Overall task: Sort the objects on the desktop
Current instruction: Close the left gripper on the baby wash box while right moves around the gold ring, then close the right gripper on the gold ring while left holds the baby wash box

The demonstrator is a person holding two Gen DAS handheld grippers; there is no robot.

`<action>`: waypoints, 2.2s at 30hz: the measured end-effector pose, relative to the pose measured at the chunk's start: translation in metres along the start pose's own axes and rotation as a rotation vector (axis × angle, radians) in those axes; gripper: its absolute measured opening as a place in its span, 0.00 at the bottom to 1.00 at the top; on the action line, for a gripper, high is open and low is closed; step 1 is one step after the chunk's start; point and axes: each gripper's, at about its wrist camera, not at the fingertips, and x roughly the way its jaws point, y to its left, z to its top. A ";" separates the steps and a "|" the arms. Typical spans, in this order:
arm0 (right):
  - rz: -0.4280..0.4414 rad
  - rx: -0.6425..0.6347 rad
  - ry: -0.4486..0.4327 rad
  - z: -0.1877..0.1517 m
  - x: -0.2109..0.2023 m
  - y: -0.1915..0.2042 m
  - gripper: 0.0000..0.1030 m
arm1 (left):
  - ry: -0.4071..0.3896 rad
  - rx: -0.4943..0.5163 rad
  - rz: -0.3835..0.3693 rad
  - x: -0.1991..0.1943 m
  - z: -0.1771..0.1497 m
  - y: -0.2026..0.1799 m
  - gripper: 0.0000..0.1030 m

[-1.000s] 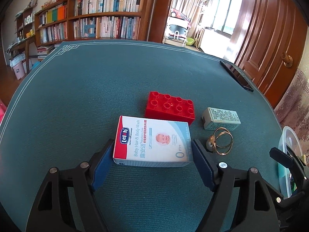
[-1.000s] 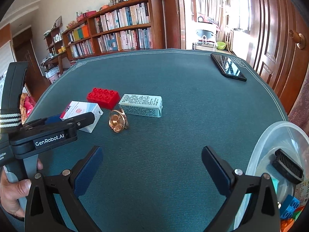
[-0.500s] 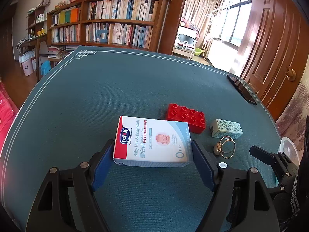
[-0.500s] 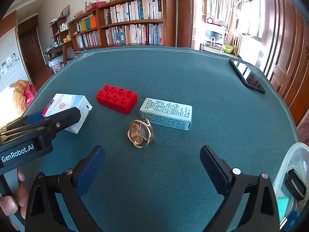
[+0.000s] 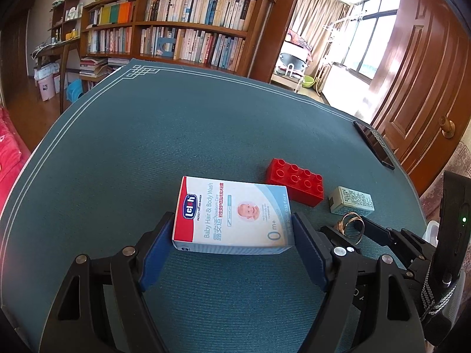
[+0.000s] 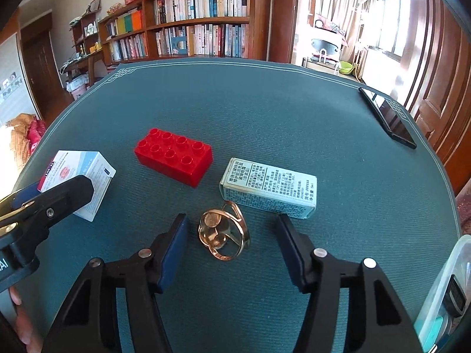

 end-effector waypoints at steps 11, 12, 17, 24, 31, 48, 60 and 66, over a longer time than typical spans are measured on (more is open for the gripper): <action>-0.015 0.039 -0.005 -0.009 -0.010 -0.008 0.36 | 0.013 0.024 -0.016 0.000 -0.005 -0.008 0.78; -0.013 0.055 -0.002 -0.011 -0.013 -0.011 0.36 | 0.012 0.023 -0.019 0.000 -0.005 -0.009 0.78; -0.011 0.104 0.000 -0.027 -0.028 -0.021 0.36 | 0.015 0.035 -0.031 -0.002 -0.007 -0.013 0.78; 0.009 0.145 -0.015 -0.044 -0.053 -0.029 0.36 | 0.010 0.053 -0.032 -0.004 -0.010 -0.020 0.78; 0.008 0.165 -0.059 -0.053 -0.081 -0.037 0.36 | -0.005 0.077 -0.036 -0.009 -0.012 -0.029 0.78; -0.011 0.266 -0.143 -0.072 -0.139 -0.093 0.36 | -0.029 0.180 -0.085 -0.026 -0.025 -0.072 0.78; 0.056 0.205 -0.120 -0.086 -0.121 -0.065 0.75 | -0.022 0.181 -0.080 -0.024 -0.027 -0.070 0.78; 0.035 0.094 -0.115 -0.090 -0.106 -0.040 0.71 | -0.022 0.170 -0.080 -0.024 -0.026 -0.068 0.78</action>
